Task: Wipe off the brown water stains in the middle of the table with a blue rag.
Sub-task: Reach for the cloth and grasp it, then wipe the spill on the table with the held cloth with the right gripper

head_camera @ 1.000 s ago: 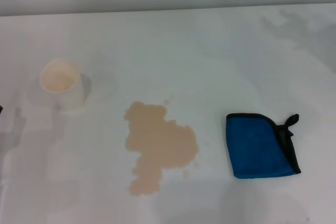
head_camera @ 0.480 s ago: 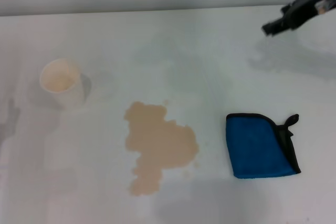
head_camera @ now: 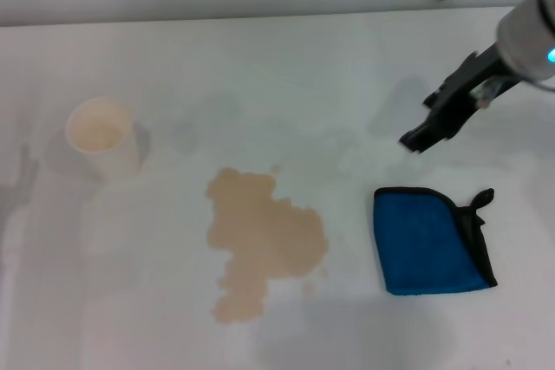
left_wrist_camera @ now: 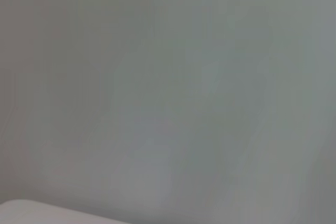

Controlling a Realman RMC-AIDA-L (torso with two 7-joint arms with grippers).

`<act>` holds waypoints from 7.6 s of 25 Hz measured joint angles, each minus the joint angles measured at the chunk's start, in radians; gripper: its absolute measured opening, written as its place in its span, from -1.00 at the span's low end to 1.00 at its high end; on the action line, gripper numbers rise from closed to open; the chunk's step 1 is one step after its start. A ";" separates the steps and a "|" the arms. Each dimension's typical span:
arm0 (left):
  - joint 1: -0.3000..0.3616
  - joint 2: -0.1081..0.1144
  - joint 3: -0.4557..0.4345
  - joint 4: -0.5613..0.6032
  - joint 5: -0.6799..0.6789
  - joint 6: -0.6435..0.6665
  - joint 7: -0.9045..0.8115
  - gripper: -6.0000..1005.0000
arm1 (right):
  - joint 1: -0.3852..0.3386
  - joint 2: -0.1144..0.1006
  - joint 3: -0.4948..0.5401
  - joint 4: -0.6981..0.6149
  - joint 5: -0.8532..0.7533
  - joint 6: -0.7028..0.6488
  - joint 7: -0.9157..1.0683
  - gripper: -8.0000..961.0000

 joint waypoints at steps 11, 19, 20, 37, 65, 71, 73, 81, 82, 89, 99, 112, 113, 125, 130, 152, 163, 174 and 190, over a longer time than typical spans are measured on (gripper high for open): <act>-0.027 0.002 -0.002 -0.026 -0.003 -0.005 -0.001 0.74 | 0.013 0.006 -0.315 -0.021 0.043 -0.007 0.240 0.45; -0.020 0.002 -0.001 -0.029 0.001 -0.016 -0.002 0.74 | 0.001 -0.001 -0.323 0.071 0.036 0.009 0.230 0.45; -0.020 0.002 -0.001 -0.031 0.000 -0.023 0.000 0.74 | -0.001 -0.001 -0.323 0.085 0.034 0.009 0.224 0.45; -0.021 -0.001 -0.001 -0.030 -0.004 -0.043 -0.001 0.74 | -0.038 0.003 -0.351 0.184 -0.023 -0.055 0.166 0.44; -0.018 -0.002 -0.002 -0.028 -0.004 -0.038 -0.005 0.74 | -0.019 0.002 -0.374 0.254 -0.012 -0.114 0.151 0.01; -0.019 -0.001 -0.002 -0.028 -0.004 -0.035 -0.005 0.74 | -0.017 0.004 -0.371 0.254 -0.010 -0.115 0.155 -0.07; -0.020 -0.001 -0.002 -0.028 -0.004 -0.035 -0.005 0.74 | -0.016 0.005 -0.371 0.254 -0.010 -0.115 0.157 -0.10; -0.024 0.001 -0.002 -0.030 -0.004 -0.035 -0.005 0.74 | -0.014 0.005 -0.374 0.254 0.001 -0.135 0.169 -0.60; -0.024 0.001 -0.002 -0.030 -0.004 -0.035 -0.005 0.74 | -0.014 0.005 -0.377 0.254 0.008 -0.138 0.167 -0.63; -0.025 0.000 -0.002 -0.030 -0.004 -0.035 -0.005 0.74 | -0.012 0.006 -0.401 0.268 0.056 -0.167 0.166 -0.67; -0.037 0.001 -0.002 -0.034 -0.004 -0.035 -0.007 0.74 | 0.089 0.008 -0.460 0.428 0.270 -0.311 0.096 -0.67; -0.048 0.002 -0.004 -0.037 -0.004 -0.039 -0.008 0.74 | 0.152 0.010 -0.691 0.463 0.528 -0.356 -0.039 -0.67; -0.051 0.002 -0.004 -0.039 -0.004 -0.040 -0.008 0.74 | 0.153 0.010 -0.711 0.461 0.550 -0.353 -0.050 -0.67; -0.054 0.000 -0.001 -0.032 0.001 -0.042 -0.008 0.74 | 0.147 0.012 -0.839 0.463 0.707 -0.496 -0.160 -0.68; -0.054 0.001 0.001 -0.034 0.001 -0.043 -0.008 0.74 | 0.144 0.013 -0.833 0.475 0.708 -0.564 -0.162 -0.67; -0.068 0.002 -0.002 -0.036 -0.004 -0.041 -0.008 0.74 | 0.150 0.004 -0.574 0.607 0.525 -0.635 -0.186 -0.67; -0.069 0.000 -0.002 -0.034 -0.004 -0.041 -0.008 0.74 | 0.151 0.001 -0.464 0.653 0.452 -0.632 -0.184 -0.67; -0.080 0.000 -0.002 -0.030 -0.003 -0.043 -0.008 0.74 | 0.226 0.012 -0.695 0.591 0.641 -0.602 -0.186 -0.67; -0.077 -0.003 -0.002 -0.028 -0.004 -0.043 -0.008 0.74 | 0.237 0.011 -0.739 0.606 0.652 -0.828 -0.191 -0.67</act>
